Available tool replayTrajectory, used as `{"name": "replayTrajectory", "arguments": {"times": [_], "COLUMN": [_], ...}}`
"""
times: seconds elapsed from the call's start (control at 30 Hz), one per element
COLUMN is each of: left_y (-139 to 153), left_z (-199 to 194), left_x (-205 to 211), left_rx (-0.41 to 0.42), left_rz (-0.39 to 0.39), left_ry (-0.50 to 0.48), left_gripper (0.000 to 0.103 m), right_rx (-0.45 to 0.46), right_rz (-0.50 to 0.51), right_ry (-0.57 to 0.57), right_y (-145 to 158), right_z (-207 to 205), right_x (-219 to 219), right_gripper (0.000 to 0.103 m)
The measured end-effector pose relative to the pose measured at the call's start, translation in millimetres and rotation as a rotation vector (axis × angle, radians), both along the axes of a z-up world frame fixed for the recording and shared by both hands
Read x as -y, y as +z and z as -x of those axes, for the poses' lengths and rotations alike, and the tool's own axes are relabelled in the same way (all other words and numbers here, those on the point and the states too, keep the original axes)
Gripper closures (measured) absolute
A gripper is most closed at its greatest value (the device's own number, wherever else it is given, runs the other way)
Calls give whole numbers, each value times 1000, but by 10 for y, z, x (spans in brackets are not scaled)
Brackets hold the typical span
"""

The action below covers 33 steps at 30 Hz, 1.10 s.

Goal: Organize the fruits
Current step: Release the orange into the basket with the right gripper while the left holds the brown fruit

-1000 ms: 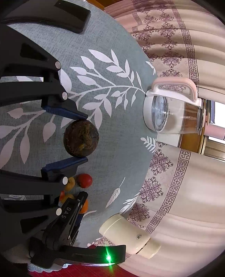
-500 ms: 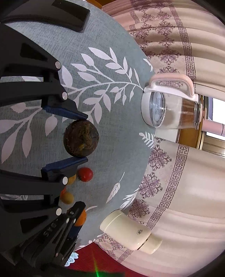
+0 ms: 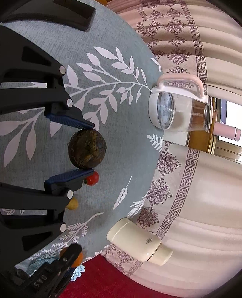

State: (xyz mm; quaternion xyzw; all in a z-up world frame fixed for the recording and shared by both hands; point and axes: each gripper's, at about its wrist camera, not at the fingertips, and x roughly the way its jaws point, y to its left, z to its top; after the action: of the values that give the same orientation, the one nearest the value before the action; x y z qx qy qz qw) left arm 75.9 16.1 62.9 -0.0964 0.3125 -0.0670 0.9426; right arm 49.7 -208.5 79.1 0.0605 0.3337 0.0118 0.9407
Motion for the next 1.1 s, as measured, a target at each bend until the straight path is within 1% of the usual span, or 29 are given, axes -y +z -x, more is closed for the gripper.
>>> {"name": "replayTrajectory", "arguments": {"times": [0.27,0.5,0.77,0.9,1.1], "left_y": [10,-4,4,2,-10], "left_z": [23,20,66,76,80], "left_x": [41,50,120,142,187], "left_rx": [11,-6,14,14,15], "left_rz": [22,109,97,90,72], "left_ry": [-36,-98,-119,-122,-128], "left_gripper": [58,58,58,58,58], "right_rx": [27,32,13,-14,-51], "right_rz": [-20,-3,-7,-12,-34], "right_ry": [-84,-176,-288,-340,-372], "right_y": [95,101,16,-78,-212], "right_z": [262,485,706,822,967], "right_x": [359,718,1148,1334,1500], "right_gripper": [63,63,63,63,63]}}
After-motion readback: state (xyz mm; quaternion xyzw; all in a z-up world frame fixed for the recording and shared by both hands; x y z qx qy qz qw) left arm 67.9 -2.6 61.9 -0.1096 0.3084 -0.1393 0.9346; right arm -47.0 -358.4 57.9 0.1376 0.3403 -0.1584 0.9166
